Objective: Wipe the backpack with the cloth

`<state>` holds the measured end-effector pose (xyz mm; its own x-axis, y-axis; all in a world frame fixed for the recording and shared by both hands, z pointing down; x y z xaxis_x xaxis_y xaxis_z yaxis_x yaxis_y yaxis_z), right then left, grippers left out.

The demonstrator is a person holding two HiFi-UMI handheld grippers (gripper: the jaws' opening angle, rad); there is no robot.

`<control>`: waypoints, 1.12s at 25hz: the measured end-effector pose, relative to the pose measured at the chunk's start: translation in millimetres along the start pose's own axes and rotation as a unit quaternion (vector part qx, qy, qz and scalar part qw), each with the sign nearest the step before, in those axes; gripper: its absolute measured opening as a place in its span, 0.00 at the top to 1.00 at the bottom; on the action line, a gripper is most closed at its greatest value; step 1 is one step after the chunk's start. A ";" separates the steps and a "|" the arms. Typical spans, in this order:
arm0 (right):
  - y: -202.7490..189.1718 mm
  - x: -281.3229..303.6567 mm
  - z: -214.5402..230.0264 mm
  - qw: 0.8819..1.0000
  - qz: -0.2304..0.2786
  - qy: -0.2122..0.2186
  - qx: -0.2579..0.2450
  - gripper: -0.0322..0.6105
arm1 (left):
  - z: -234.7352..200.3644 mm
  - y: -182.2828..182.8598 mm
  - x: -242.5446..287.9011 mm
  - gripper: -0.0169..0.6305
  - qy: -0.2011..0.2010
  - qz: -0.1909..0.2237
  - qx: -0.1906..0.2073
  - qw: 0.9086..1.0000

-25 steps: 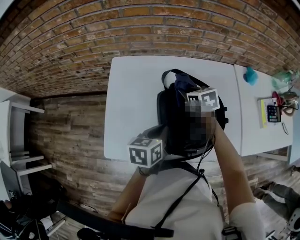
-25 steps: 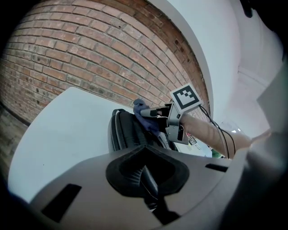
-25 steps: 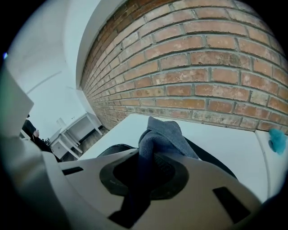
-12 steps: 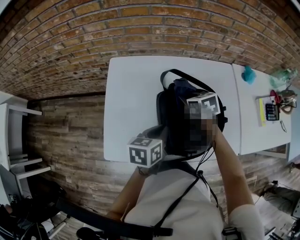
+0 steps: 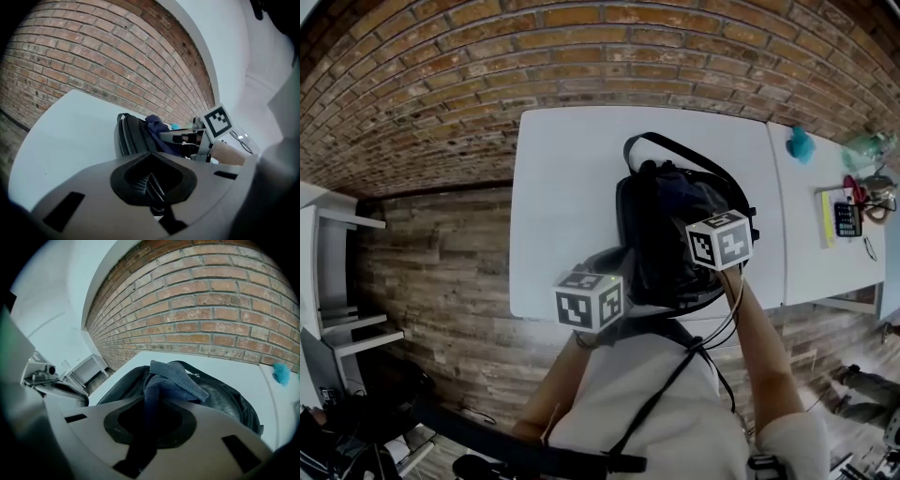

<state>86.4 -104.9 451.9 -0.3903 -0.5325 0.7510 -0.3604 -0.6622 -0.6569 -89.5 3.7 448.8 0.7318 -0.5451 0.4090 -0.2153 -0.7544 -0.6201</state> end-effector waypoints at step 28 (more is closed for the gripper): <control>-107.4 -63.0 -33.3 0.996 -0.015 0.077 -0.030 0.88 | 42.8 -44.9 -9.3 0.97 0.044 0.042 -0.011 0.998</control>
<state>121.5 17.3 472.9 -0.5024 -0.4233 0.7539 -0.4213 -0.6416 -0.6410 -58.9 58.2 444.2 0.6514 -0.6358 0.4141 -0.2888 -0.7125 -0.6395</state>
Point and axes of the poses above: the fingertips, and each gripper's own axes: x forward along the fingers, z to its right, y out of its top, the point moved 9 cm from there along -x, backward along the fingers, and after that the axes turned 12 degrees about -y, right-handed, at the moved point
